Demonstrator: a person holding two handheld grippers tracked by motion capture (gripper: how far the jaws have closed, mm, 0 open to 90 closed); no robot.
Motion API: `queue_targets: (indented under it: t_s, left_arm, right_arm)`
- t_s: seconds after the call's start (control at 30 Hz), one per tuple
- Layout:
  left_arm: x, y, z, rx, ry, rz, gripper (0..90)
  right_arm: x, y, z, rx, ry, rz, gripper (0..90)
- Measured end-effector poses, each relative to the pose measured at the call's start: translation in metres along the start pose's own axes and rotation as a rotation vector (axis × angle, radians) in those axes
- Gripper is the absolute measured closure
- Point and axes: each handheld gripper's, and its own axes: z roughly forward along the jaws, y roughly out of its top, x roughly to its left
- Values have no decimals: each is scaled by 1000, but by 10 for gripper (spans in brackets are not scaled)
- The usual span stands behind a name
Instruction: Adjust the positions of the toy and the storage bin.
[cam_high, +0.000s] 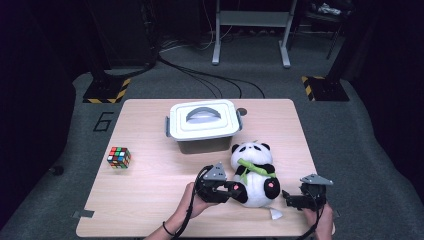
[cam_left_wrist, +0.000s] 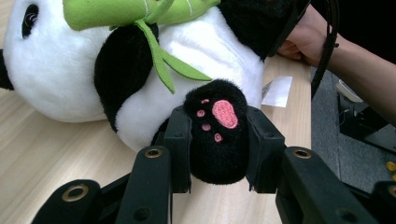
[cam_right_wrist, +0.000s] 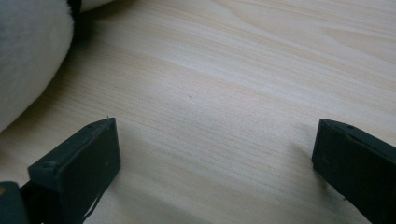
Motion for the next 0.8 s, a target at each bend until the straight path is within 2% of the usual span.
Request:
queue_targets:
  t_s: [0.27,0.53,0.63,0.8]
  left_arm:
    - [-13,-10,-8,2,0,-32,657]
    - [-30,-14,-14,24,8,-35,618]
    - [-26,-13,-16,22,5,-42,539]
    - [-18,-5,-25,1,34,-53,269]
  right_arm:
    - [0,0,0,0,0,0,2]
    - [0,0,0,0,0,0,2]
    - [0,0,0,0,0,0,3]
    - [0,0,0,-2,0,-3,2]
